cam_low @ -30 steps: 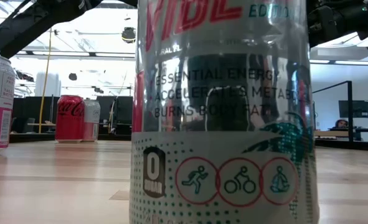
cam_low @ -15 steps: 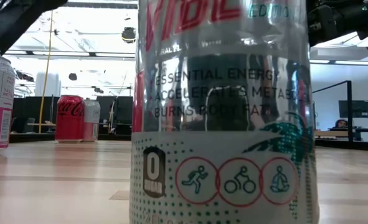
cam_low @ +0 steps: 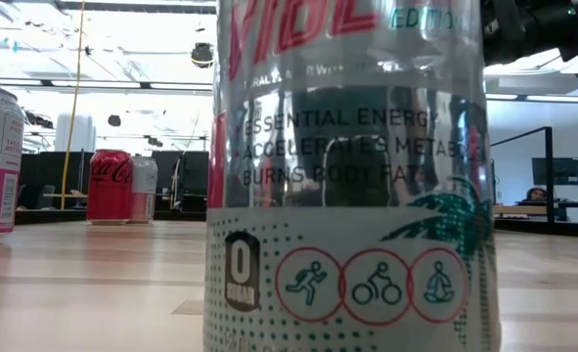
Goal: Place canned beverage on shelf
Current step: Put the black pink soda can on the shelf
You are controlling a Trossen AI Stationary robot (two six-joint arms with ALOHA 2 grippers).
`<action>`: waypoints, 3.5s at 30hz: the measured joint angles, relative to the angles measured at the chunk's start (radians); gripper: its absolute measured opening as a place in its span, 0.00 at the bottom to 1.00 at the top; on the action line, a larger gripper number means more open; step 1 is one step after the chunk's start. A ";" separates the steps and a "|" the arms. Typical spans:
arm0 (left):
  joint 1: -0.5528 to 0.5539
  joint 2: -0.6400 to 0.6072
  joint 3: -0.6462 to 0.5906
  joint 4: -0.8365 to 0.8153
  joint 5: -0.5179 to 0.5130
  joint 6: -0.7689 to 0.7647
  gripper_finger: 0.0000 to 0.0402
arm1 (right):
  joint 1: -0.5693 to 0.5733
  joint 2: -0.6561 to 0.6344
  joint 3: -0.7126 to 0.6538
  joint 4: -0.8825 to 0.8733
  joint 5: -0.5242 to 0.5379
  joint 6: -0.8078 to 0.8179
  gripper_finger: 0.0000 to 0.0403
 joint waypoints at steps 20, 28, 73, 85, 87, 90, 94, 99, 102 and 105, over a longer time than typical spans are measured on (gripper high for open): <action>-0.068 -1.157 -1.373 1.047 -0.139 -0.190 0.75 | 0.000 0.253 0.153 0.187 -0.001 0.039 0.07; -0.068 -1.374 -1.619 1.217 -0.204 -0.238 0.75 | -0.008 0.335 0.221 0.141 0.000 0.048 0.10; -0.068 -1.528 -1.934 1.232 -0.203 -0.400 0.75 | 0.015 0.468 0.298 -0.071 0.071 0.114 0.64; -0.068 -1.524 -1.931 1.154 -0.196 -0.403 0.75 | -0.015 0.468 0.298 -0.068 0.072 0.071 0.80; -0.068 -1.524 -1.931 1.153 -0.196 -0.403 0.75 | -0.015 0.468 0.298 -0.068 0.072 0.071 0.83; -0.068 -1.524 -1.931 1.152 -0.196 -0.403 0.75 | -0.015 0.468 0.298 -0.068 0.072 0.066 0.85; -0.068 -1.524 -1.931 1.152 -0.195 -0.404 0.75 | -0.015 0.468 0.298 -0.068 0.072 0.055 0.86; -0.068 -1.524 -1.931 1.151 -0.195 -0.405 0.75 | -0.004 0.468 0.298 -0.079 0.086 0.061 0.86; -0.068 -1.524 -1.931 1.150 -0.195 -0.405 0.75 | -0.004 0.468 0.298 -0.082 0.122 0.101 0.85; -0.068 -1.524 -1.931 1.150 -0.195 -0.405 0.75 | -0.005 0.468 0.298 -0.094 0.128 0.138 0.85</action>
